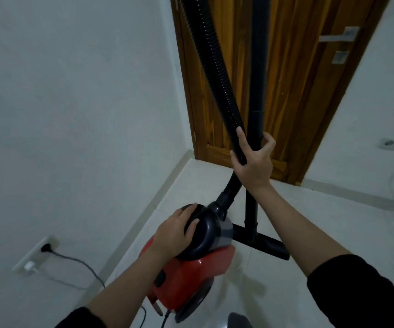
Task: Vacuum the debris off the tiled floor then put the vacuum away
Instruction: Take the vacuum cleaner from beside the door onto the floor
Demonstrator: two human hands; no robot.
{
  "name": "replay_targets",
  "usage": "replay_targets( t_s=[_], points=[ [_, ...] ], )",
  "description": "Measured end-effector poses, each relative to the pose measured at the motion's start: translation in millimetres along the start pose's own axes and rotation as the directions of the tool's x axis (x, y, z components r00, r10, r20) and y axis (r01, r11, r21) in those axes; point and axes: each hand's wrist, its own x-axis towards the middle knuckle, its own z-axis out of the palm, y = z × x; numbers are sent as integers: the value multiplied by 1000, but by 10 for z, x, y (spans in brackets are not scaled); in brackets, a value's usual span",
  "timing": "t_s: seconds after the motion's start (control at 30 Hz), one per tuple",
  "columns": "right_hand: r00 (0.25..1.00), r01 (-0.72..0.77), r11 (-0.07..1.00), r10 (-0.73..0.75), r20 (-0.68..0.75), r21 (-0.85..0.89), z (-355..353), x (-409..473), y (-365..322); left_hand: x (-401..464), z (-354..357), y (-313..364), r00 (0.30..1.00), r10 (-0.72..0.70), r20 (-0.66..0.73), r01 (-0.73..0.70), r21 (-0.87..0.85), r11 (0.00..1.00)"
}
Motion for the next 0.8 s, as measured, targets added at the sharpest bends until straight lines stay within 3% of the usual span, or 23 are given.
replay_targets(
  t_s=[0.17, 0.4, 0.6, 0.8],
  points=[
    [999, -11, 1000, 12, -32, 23, -431, -515, -703, -887, -341, 10, 1000, 19, -15, -19, 23, 1000],
    [999, -45, 995, 43, 31, 91, -874, -1190, -1523, -1991, -699, 30, 999, -31, 18, 30, 69, 997],
    [997, -63, 993, 59, 45, 96, -902, -1611, -1817, -2539, -700, -53, 992, -119, 50, 115, 72, 991],
    [994, -89, 992, 82, 79, 92, -621, -2182, -1680, -2841, -216, -324, 979, -180, 98, 175, 62, 983]
  ],
)
